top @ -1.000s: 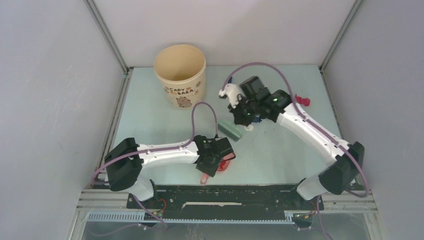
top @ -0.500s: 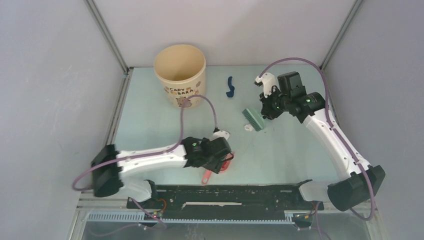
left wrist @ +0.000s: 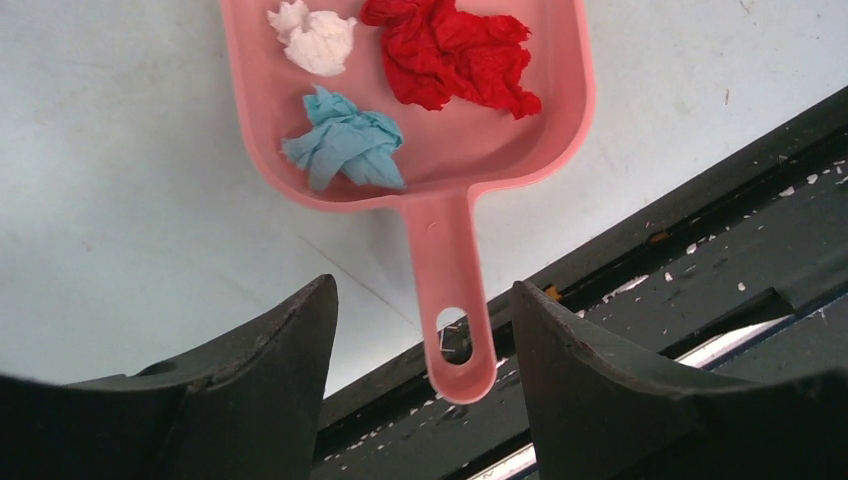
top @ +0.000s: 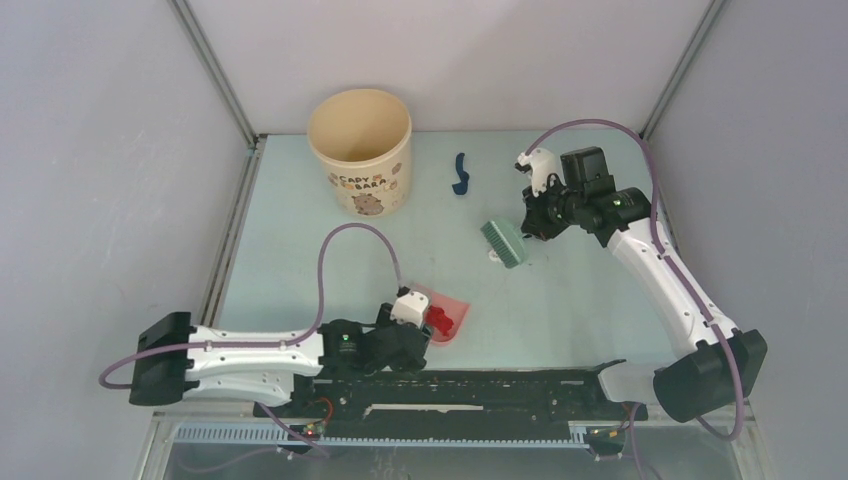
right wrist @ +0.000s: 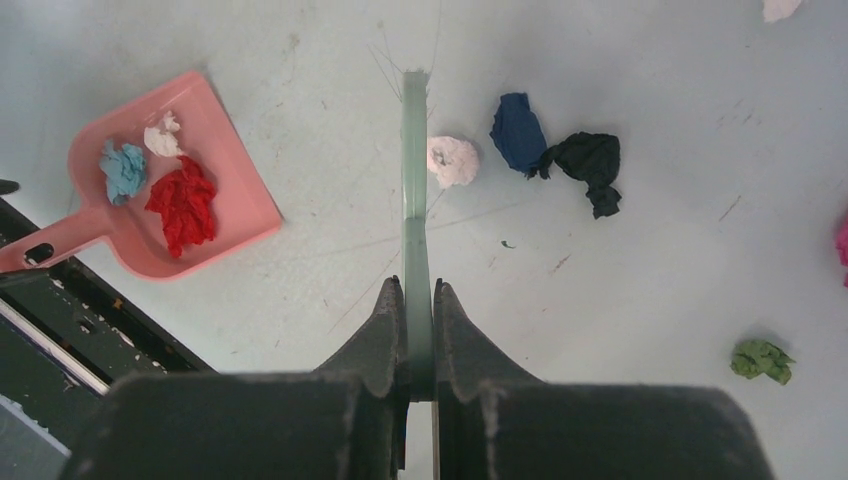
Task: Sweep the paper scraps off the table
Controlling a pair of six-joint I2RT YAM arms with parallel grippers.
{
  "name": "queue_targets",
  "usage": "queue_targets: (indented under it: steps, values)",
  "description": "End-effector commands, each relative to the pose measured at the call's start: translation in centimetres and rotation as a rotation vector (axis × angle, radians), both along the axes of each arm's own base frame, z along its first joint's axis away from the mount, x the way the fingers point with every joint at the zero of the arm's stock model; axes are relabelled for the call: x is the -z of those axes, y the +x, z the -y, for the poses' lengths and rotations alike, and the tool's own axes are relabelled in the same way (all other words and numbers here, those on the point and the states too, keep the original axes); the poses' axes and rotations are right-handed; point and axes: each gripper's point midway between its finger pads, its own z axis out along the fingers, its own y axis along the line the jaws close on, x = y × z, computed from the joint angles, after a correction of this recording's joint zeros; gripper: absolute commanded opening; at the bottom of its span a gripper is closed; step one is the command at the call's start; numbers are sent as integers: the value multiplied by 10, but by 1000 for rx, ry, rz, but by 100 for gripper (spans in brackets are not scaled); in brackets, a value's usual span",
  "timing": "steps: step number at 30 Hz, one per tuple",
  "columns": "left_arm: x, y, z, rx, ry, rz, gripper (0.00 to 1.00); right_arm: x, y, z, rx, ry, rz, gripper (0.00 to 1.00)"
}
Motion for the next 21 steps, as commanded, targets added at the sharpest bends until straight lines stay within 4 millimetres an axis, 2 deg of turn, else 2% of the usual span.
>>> queue_targets:
  steps: [1, 6, 12, 17, 21]
  values:
    - [4, 3, 22, -30, -42, 19, 70, -10, 7, -7, 6, 53, 30, 0]
    - [16, -2, 34, -8, -29, -2, 65, -9, 6, -6, 10, 52, 26, 0]
    - [24, -4, 30, -35, -28, -27, 56, -6, 7, -4, 13, 39, 21, 0]
    - [25, -7, 27, -38, -45, -41, 49, -11, 32, -1, 60, 5, 80, 0]
    - [28, -10, 28, -31, -29, -57, 49, -19, 50, -4, 66, -15, 85, 0]
